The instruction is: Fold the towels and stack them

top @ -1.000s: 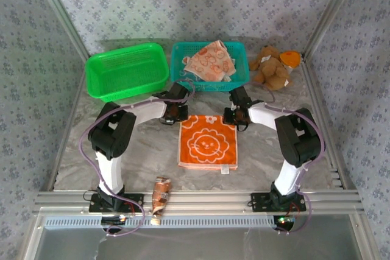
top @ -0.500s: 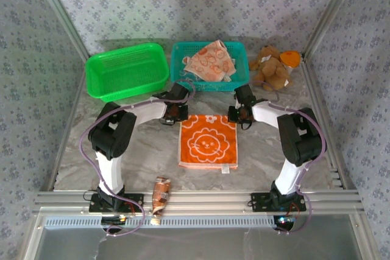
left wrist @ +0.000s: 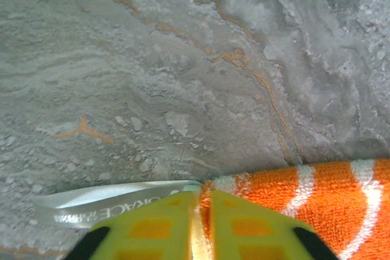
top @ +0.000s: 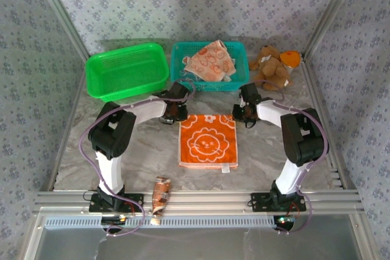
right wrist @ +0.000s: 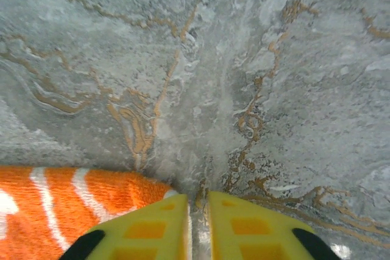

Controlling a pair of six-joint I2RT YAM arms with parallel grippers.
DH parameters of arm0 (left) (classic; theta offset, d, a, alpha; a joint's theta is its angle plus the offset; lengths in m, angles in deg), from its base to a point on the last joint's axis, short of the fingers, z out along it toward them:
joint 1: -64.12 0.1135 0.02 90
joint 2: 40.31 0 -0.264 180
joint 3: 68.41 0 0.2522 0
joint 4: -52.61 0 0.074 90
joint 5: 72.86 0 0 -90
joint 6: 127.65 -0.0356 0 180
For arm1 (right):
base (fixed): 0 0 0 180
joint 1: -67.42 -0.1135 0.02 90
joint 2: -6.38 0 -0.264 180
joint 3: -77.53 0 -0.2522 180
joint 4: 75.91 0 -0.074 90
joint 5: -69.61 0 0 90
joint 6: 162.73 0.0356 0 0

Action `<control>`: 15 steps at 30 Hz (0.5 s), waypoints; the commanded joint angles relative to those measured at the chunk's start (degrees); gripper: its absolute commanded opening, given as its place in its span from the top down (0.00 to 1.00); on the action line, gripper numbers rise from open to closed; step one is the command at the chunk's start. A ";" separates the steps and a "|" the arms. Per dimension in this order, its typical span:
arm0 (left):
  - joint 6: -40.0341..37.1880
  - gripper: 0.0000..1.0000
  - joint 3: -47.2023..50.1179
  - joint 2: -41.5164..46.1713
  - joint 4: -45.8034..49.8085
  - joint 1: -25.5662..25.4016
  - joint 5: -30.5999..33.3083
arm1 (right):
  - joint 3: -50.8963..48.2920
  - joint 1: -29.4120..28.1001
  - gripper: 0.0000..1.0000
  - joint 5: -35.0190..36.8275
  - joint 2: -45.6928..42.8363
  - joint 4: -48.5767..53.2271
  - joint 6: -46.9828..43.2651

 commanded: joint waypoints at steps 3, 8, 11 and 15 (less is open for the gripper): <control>-1.93 0.72 -4.31 2.88 4.29 1.43 -0.47 | 3.38 -0.14 0.69 -1.12 -3.30 2.49 0.36; -2.48 0.69 -5.65 0.50 4.59 2.07 -2.24 | 4.36 -0.40 0.65 -1.49 -0.95 1.96 1.22; -2.15 0.68 -5.37 -0.84 3.66 2.03 -3.87 | 4.68 -0.63 0.62 -1.44 0.54 1.52 1.36; -2.13 0.67 -5.21 -2.53 3.14 2.03 -5.39 | 4.75 -0.76 0.61 -1.44 2.40 0.87 1.75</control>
